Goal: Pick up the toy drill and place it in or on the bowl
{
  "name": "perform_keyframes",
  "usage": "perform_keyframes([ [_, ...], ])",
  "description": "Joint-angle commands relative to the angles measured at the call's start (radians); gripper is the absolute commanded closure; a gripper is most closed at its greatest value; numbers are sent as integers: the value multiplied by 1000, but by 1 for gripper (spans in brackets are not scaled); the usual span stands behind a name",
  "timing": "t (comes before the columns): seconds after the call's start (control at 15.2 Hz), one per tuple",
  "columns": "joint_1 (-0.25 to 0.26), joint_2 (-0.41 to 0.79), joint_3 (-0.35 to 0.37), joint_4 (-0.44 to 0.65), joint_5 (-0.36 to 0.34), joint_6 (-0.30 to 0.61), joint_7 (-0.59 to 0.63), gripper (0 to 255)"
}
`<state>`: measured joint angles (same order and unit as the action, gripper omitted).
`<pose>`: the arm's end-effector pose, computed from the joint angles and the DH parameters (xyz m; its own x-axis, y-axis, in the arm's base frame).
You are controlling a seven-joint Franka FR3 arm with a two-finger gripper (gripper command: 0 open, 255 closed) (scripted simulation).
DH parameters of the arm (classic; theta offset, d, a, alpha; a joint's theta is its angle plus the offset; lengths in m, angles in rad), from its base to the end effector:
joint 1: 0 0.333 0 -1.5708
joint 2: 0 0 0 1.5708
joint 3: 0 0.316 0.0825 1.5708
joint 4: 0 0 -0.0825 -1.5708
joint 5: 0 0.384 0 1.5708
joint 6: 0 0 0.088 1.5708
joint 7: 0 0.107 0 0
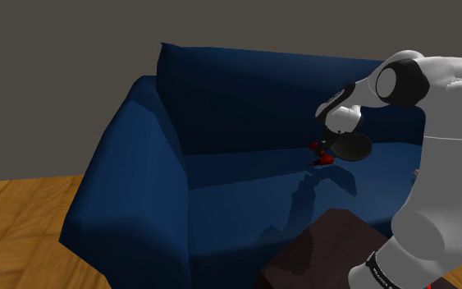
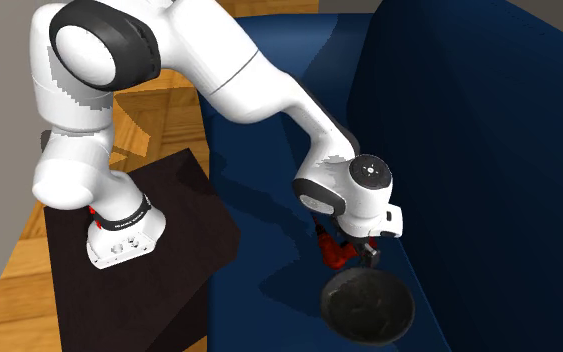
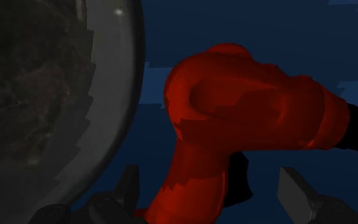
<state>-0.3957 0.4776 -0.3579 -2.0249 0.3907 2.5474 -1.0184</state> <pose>0.4448 -0.4160 0.2313 0.9934 -0.0053 0.1143 -0.0084 -0.9996 0.0269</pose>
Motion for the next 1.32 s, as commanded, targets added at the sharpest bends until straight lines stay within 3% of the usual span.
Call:
perform_keyframes([
  [0.0, -2, 2, -1, -1, 0, 0, 0, 0],
  [0.13, -2, 2, -1, -1, 0, 0, 0, 0],
  [0.2, -2, 2, -1, -2, 1, 1, 0, 255],
  [0.79, -2, 2, -1, -1, 0, 0, 0, 255],
  [1.25, 23, -69, -35, -1, -49, -66, 37, 255],
])
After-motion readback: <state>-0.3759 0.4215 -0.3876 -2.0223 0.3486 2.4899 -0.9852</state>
